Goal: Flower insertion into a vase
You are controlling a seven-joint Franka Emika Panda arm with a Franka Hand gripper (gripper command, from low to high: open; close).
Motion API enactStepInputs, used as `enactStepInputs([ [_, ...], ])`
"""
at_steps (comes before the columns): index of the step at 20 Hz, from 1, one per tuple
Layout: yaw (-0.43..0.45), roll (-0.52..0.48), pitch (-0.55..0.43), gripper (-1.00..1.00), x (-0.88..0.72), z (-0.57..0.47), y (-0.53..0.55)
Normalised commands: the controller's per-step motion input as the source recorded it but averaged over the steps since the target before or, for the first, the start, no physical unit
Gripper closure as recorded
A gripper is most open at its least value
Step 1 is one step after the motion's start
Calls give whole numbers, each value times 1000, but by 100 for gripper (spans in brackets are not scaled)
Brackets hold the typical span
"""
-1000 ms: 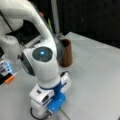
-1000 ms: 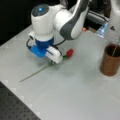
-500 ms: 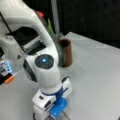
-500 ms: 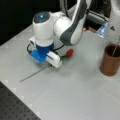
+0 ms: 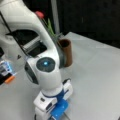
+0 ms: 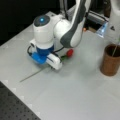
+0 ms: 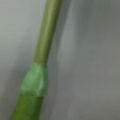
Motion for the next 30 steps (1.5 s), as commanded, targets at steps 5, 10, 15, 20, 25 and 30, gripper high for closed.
enactStepInputs([
  [5, 208, -117, 131, 100, 141, 34, -3],
  [10, 189, -126, 129, 100, 137, 15, 7],
  [15, 170, -122, 118, 100, 161, -11, 33],
  [20, 136, -121, 108, 100, 156, -21, 28],
  [25, 104, -130, 135, 100, 95, 72, 71],
  [30, 73, -120, 225, 100, 12, 260, 123],
])
